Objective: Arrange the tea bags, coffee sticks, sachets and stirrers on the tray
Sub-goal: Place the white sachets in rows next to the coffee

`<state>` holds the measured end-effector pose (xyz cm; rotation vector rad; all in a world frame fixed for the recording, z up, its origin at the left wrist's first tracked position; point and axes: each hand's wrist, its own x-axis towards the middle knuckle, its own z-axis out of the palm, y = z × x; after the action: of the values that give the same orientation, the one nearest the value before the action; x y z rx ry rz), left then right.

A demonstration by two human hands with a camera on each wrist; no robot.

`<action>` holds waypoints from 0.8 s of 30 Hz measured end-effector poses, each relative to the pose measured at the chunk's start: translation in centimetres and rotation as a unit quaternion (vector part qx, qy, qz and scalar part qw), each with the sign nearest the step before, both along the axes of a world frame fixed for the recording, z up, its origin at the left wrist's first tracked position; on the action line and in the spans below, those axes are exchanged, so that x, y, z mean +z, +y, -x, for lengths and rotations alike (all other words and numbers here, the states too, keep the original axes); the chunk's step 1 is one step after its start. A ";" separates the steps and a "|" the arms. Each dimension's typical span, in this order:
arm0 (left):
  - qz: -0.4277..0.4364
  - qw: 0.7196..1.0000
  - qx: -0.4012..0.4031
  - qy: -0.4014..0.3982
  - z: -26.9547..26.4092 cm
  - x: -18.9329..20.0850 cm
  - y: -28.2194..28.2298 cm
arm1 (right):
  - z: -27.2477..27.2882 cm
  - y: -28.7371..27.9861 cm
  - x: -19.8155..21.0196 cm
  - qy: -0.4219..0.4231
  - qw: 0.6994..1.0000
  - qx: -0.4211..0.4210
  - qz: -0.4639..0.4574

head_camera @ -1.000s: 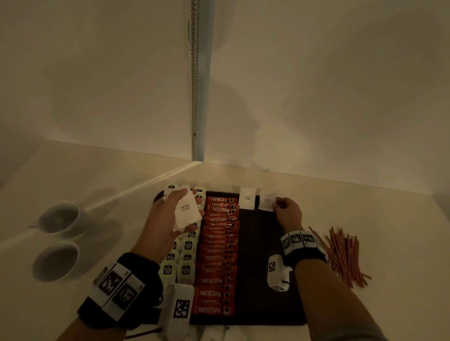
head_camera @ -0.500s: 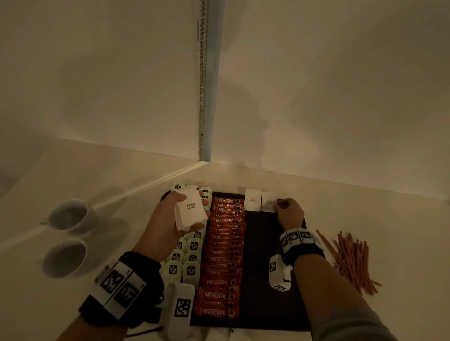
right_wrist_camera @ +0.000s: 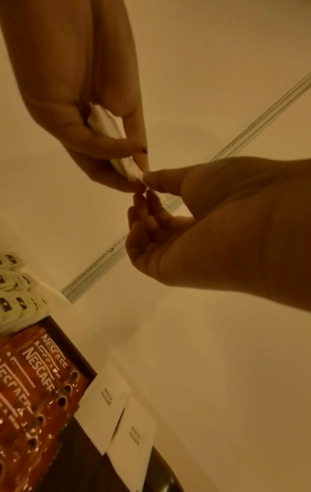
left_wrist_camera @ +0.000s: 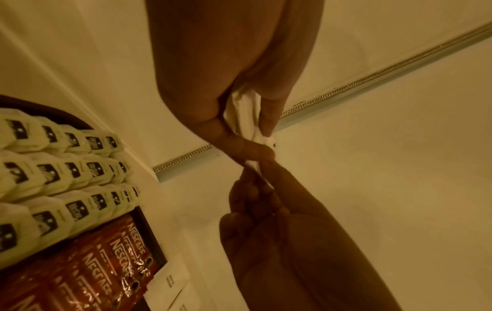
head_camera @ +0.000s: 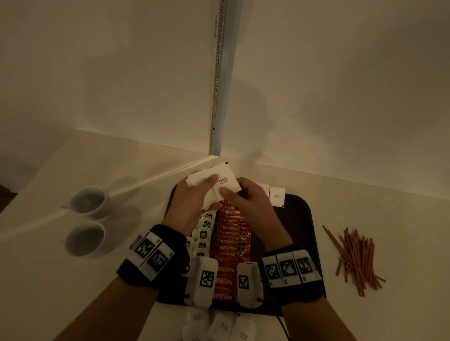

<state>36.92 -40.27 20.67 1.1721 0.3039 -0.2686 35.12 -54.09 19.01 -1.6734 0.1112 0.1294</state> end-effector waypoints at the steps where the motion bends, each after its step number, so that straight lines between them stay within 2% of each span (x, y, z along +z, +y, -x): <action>1: 0.001 1.000 0.001 0.000 0.2 -0.1 0.1 | 0.1 0.1 0.1 -0.005 1.000 -0.023 -0.004; 4: -0.025 0.999 -0.034 0.004 1.0 -0.5 0.5 | 0.4 -0.1 0.9 -0.023 0.995 -0.078 -0.050; 6: -0.046 0.997 -0.067 -0.008 1.6 -0.8 0.8 | 0.3 -0.4 1.9 -0.062 0.993 -0.087 -0.044; 9: -0.044 0.995 -0.086 -0.034 2.2 -0.5 1.0 | 0.0 -1.0 3.4 -0.131 0.986 -0.070 0.074; 11: -0.055 0.992 -0.094 -0.059 2.3 0.0 1.0 | 0.0 -1.4 4.4 -0.178 0.968 -0.023 0.178; 13: -0.068 0.989 -0.098 -0.087 2.3 0.4 0.9 | 0.0 -1.4 5.3 -0.200 0.950 0.022 0.238; 16: -0.070 0.989 -0.084 -0.100 2.4 0.6 0.7 | 0.0 -1.3 5.8 -0.202 0.956 0.005 0.212; 21: -0.046 0.993 -0.061 -0.094 2.5 0.5 0.7 | 0.4 -1.5 3.5 -0.117 0.981 -0.025 0.153; 24: -0.054 0.994 -0.060 -0.079 2.1 0.3 0.8 | 0.4 -2.0 2.0 -0.081 0.992 -0.056 0.075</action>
<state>34.85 -39.50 21.01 1.3124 0.1090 -0.2657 34.69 -56.06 21.04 -1.8162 0.0937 -0.1021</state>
